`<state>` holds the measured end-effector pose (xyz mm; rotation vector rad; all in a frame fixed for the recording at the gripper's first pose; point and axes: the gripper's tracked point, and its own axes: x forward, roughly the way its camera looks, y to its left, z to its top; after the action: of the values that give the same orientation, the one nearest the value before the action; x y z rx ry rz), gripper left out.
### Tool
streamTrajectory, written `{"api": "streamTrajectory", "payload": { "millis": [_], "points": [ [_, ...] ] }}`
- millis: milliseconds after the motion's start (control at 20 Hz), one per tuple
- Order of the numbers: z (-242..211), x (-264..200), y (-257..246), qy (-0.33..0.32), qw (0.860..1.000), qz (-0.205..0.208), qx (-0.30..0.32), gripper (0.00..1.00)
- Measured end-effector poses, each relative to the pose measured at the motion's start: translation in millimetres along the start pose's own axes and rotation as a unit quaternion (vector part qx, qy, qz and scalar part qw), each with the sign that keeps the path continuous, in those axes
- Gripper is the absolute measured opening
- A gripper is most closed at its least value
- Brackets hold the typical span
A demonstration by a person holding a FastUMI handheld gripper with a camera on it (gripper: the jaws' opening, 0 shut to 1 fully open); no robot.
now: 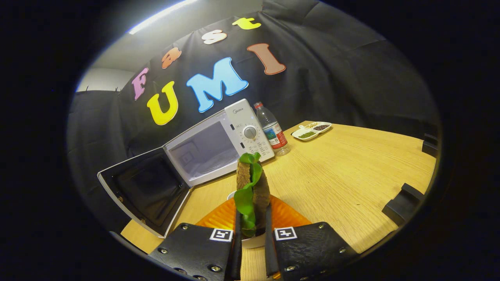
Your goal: Open the microwave, put the food inside, and close the microwave door.
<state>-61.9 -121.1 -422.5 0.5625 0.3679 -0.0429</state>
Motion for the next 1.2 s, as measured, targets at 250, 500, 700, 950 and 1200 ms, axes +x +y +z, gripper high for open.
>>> {"api": "streamTrajectory", "payload": {
  "millis": [250,500,700,950,1200],
  "points": [
    [20.3,-9.8,17.6,-0.032,0.998,-0.01,-0.06,0.24],
    [37.6,-9.2,42.4,-0.048,0.992,-0.008,-0.117,0.24],
    [44.4,7.3,71.8,-0.049,0.988,0.003,-0.147,0.24],
    [47.8,44.6,121.9,-0.041,0.985,0.028,-0.164,0.24],
    [48.4,97.8,167.8,-0.042,0.978,0.037,-0.2,0.24]
  ]
}}
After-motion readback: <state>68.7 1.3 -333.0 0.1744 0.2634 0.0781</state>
